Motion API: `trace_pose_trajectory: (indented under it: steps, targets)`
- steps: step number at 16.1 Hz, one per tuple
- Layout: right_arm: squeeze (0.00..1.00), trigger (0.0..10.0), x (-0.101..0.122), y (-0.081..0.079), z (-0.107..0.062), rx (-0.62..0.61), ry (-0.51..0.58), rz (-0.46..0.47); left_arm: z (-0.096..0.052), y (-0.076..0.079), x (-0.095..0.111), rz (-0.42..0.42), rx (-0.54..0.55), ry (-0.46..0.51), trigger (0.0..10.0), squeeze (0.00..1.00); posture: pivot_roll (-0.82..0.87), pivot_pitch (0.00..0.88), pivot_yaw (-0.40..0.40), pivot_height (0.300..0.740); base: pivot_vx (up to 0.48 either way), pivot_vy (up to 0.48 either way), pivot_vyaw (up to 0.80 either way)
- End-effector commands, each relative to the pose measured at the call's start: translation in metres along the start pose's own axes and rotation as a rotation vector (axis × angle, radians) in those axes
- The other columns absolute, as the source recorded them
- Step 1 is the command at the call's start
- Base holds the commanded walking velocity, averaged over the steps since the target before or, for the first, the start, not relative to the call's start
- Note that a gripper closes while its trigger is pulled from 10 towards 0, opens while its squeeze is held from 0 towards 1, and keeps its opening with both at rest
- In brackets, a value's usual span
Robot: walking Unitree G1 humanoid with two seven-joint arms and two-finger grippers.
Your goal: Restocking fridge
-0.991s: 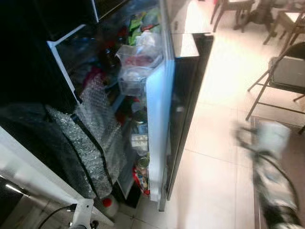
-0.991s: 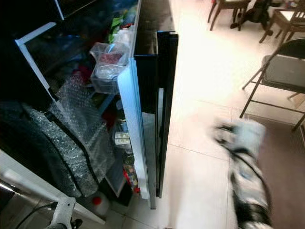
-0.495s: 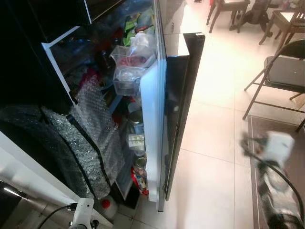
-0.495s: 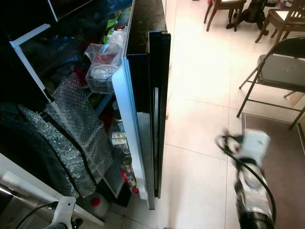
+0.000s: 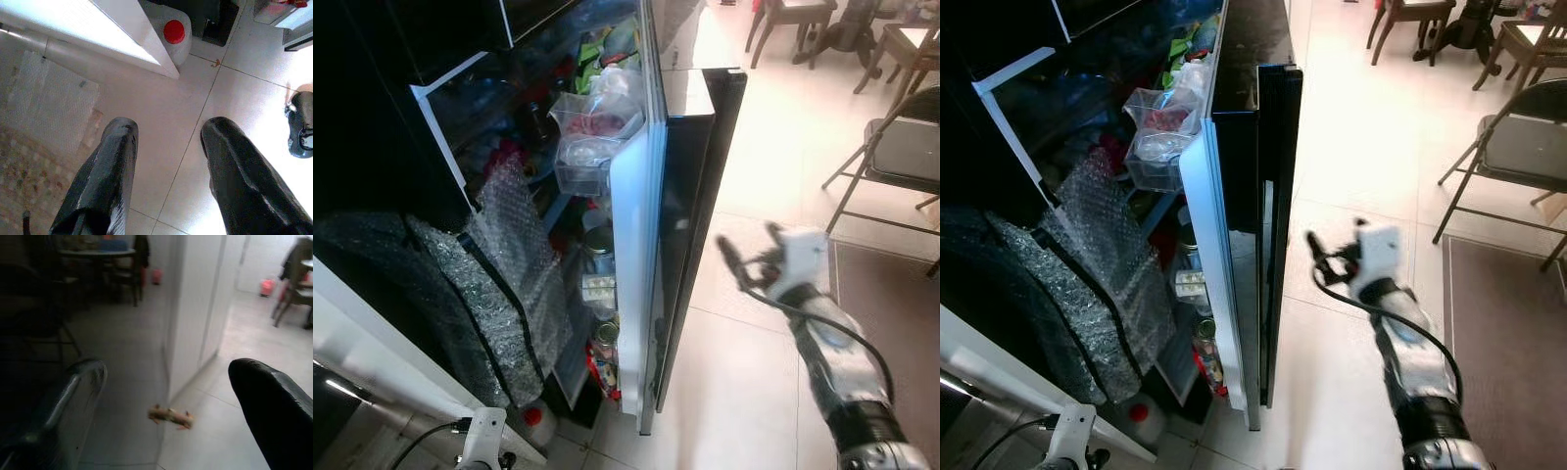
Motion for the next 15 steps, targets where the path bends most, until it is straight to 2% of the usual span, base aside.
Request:
trace_pose_trajectory:
  steps: [1,9,14,15]
  targets:
    - [0.00,10.0,0.006,-0.008,0.005,0.040,0.011,-0.011,-0.001,-0.005,-0.007,0.008,0.017,-0.019,10.0,0.00,-0.26,0.031,0.045,0.740,0.000,0.000,0.00]
    - [0.00,10.0,0.023,-0.040,0.024,0.149,0.060,-0.004,-0.001,-0.005,-0.006,-0.001,0.021,-0.017,10.0,0.00,-0.25,0.043,0.040,0.740,0.000,0.000,0.00]
    - [0.00,10.0,0.037,-0.071,0.035,0.234,0.103,0.013,-0.001,-0.005,-0.005,-0.001,0.020,-0.017,10.0,0.00,-0.26,0.042,0.039,0.740,0.000,0.000,0.00]
    - [0.00,10.0,0.041,-0.083,0.037,0.269,0.115,0.020,-0.001,-0.004,-0.005,-0.001,0.020,-0.016,10.0,0.00,-0.26,0.041,0.038,0.740,0.000,0.000,0.00]
Point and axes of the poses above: a point about 5 cm out from each wrist's last joint towards the gripper, its own z axis pointing out of the wrist towards the gripper, its own x axis along the axis of the wrist's last joint, y = z × x, the point moved 5 cm from there along z, pointing out of the wrist towards the gripper, and after that the axes turned 13 degrees about -z, right-handed, at the moved point
